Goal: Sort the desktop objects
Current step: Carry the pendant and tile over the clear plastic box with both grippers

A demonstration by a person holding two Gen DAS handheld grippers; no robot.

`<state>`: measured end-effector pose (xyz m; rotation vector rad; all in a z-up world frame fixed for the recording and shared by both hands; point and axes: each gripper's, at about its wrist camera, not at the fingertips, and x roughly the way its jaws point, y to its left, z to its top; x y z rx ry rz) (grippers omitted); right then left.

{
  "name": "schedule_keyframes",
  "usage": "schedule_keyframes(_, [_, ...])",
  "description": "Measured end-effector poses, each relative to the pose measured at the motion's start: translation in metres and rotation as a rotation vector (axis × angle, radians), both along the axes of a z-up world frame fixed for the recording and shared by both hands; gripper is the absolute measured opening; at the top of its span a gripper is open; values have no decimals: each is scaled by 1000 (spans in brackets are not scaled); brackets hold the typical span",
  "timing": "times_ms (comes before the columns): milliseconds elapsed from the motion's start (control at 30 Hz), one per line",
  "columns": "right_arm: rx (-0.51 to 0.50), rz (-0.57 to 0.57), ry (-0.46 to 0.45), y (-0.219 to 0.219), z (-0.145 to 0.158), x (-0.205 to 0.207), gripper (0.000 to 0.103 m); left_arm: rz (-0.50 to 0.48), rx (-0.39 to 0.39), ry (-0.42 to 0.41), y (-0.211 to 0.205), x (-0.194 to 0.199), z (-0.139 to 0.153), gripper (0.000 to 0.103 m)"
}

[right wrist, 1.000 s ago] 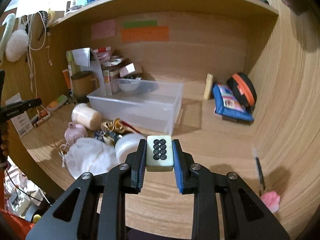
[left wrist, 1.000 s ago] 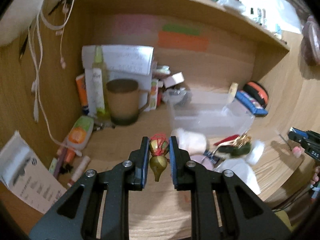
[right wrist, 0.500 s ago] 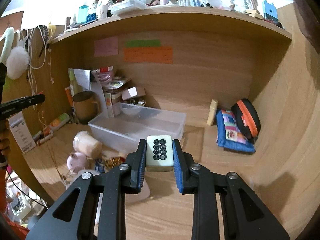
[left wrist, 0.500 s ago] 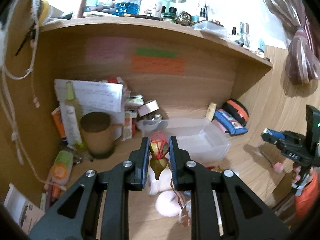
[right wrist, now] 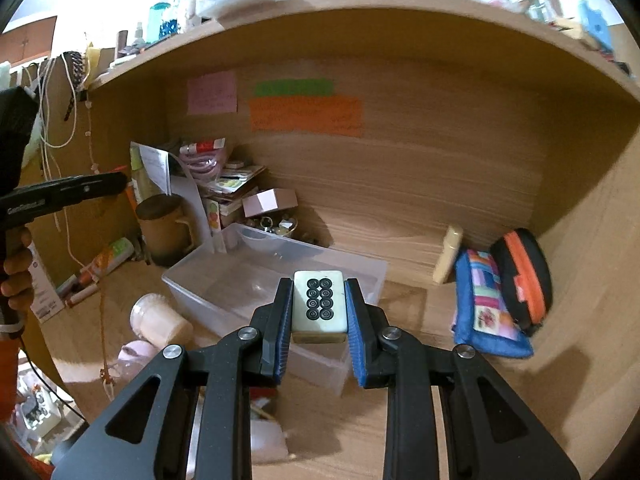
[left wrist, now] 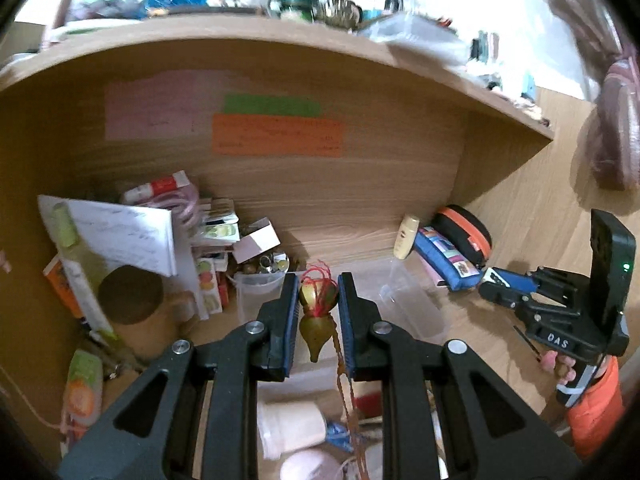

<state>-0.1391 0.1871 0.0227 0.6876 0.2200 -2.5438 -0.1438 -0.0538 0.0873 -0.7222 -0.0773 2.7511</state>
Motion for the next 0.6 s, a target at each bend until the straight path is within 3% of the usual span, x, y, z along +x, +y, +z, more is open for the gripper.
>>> schedule_keyframes(300, [6,44,-80,-22,-23,-47,22,-16,-16,-122,9,-67,-32,18])
schedule_keyframes(600, [70,83,-197,-49,-61,-86,22,-12,-93,-285,9,-112,-81,18])
